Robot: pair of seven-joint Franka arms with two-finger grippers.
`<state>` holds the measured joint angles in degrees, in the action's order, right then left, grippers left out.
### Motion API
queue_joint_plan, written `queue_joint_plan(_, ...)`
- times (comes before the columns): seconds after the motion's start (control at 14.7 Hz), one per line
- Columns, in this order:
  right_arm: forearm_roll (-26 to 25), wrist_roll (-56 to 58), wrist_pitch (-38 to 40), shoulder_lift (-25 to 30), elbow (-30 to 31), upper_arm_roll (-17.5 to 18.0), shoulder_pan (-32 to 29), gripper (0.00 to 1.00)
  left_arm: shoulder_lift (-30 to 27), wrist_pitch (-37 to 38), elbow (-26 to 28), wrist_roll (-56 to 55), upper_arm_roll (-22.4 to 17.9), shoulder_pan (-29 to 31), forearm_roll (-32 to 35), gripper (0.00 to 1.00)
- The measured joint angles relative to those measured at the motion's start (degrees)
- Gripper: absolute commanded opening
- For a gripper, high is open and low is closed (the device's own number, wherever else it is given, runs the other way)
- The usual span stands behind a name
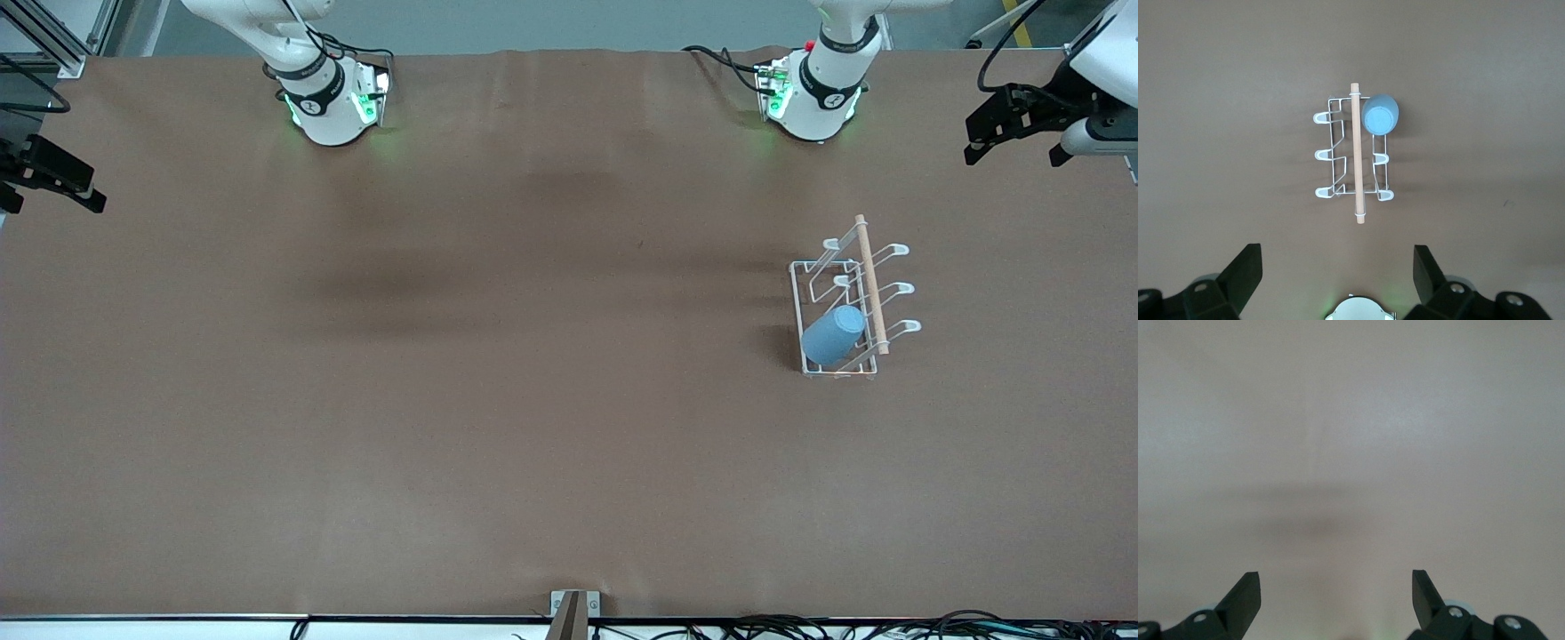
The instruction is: Hang cup on cup holder
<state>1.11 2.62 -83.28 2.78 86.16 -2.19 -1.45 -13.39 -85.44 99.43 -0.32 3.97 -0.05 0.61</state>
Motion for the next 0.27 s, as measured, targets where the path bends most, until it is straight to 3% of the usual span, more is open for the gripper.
queue_joint_plan(0.27, 0.00, 0.00, 0.00, 0.00, 0.00, 0.00, 0.00, 1.00, 0.38, -0.37, 0.00, -0.12, 0.00, 0.00, 0.00, 1.00)
